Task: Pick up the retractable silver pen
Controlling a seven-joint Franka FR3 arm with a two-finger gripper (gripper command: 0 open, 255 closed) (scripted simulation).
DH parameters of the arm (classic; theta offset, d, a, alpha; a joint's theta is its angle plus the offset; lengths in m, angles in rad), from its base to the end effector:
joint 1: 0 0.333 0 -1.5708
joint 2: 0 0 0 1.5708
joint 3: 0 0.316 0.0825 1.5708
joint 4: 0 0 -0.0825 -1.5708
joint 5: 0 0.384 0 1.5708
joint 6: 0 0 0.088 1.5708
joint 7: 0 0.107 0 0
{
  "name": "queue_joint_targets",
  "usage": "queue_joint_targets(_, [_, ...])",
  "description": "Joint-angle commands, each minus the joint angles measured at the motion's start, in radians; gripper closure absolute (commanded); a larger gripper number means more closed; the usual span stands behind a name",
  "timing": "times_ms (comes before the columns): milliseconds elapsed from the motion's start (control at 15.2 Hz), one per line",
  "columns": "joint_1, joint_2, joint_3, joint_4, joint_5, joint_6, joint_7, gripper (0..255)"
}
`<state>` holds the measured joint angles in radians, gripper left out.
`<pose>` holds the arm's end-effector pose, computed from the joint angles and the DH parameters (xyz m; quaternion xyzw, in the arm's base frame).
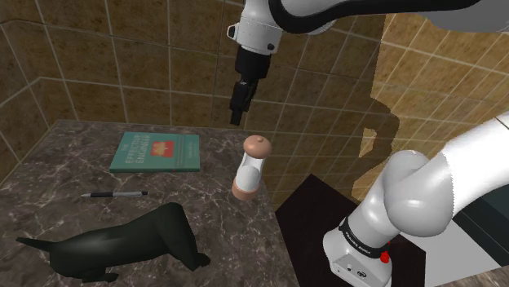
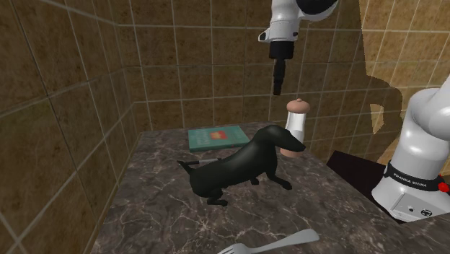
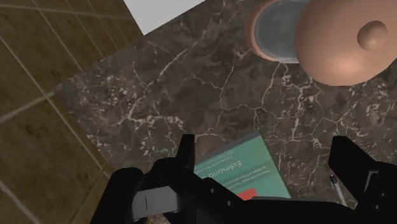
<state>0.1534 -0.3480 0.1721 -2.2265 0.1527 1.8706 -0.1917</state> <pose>0.4200 0.1602 0.5106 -0.9726 -0.2281 0.0083 0.0431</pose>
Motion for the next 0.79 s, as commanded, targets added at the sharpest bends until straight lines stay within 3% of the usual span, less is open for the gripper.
queue_joint_targets(0, [0.015,0.064,0.022,0.029,-0.003,0.036,-0.004,0])
queue_joint_targets(726, [0.098,0.434,0.128,0.276,-0.089,0.151,0.005,0])
